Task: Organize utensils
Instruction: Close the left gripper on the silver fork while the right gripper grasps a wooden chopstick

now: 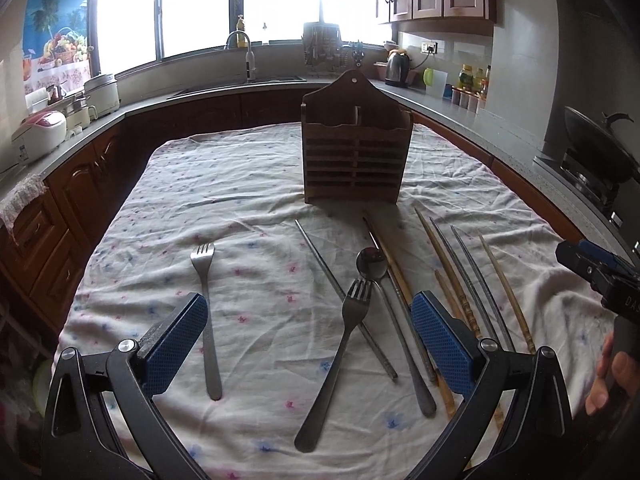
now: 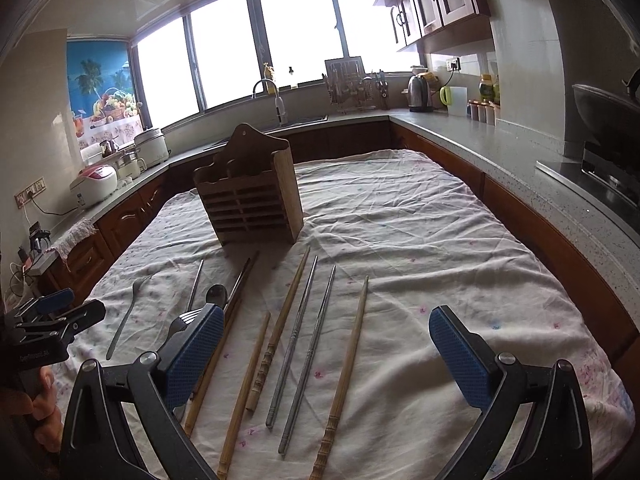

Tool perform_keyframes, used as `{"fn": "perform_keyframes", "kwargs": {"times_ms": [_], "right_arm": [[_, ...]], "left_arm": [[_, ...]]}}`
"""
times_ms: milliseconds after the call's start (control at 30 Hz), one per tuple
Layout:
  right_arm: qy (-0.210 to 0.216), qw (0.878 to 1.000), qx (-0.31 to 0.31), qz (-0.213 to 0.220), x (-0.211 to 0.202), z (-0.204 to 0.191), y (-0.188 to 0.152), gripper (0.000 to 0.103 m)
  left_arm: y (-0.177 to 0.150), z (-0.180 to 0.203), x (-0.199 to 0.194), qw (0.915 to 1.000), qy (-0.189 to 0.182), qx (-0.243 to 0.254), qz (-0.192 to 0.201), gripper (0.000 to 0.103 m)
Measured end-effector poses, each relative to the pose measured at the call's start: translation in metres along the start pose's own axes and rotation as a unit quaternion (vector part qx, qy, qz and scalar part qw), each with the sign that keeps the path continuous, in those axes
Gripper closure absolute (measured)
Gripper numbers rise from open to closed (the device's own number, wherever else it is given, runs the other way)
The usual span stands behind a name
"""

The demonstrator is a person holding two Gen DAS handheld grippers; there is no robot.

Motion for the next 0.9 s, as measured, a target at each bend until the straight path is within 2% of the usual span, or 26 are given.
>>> {"fn": "perform_keyframes", "kwargs": {"times_ms": [133, 200, 267, 300, 367, 600, 767, 900], "right_arm": [[0.003, 1.000, 0.015, -0.022, 0.016, 0.010, 0.005, 0.001], [-0.001, 0.999, 0.019, -0.033, 0.023, 0.015, 0.006, 0.006], [-0.003, 0.999, 0.024, -0.049, 0.033, 0.020, 0.006, 0.018], [-0.005, 0.998, 0.027, -0.058, 0.039, 0.023, 0.005, 0.021], [-0.007, 0.996, 0.036, -0.078, 0.049, 0.030, 0.001, 0.035], [-0.012, 0.990, 0.049, -0.132, 0.083, 0.048, -0.006, 0.057], [-0.018, 0.986, 0.055, -0.159, 0.105, 0.057, -0.010, 0.068], [-0.019, 0.983, 0.046, -0.176, 0.118, 0.056, -0.014, 0.072]], "left_arm": [[0.001, 0.010, 0.020, 0.9991, -0.016, 0.024, -0.030, 0.000], [0.001, 0.016, 0.030, 0.9983, -0.023, 0.036, -0.040, 0.002], [0.000, 0.022, 0.040, 0.9969, -0.033, 0.046, -0.054, 0.007], [-0.001, 0.026, 0.045, 0.9959, -0.040, 0.052, -0.062, 0.010], [-0.003, 0.033, 0.054, 0.9937, -0.049, 0.066, -0.076, 0.013], [-0.007, 0.054, 0.081, 0.9860, -0.072, 0.099, -0.112, 0.021], [-0.015, 0.064, 0.095, 0.9798, -0.078, 0.125, -0.135, 0.035], [-0.021, 0.067, 0.106, 0.9760, -0.082, 0.129, -0.155, 0.056]]}}
Point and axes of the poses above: each gripper's, at about its wrist camera, not at the fingertips, and x roughly the way its jaws point, z to its right, y to its top, the point moved 9 cm from there along x, roughly the way its jaws point, and after that the axes turned 9 degrees about y, right-handed, at the moved point
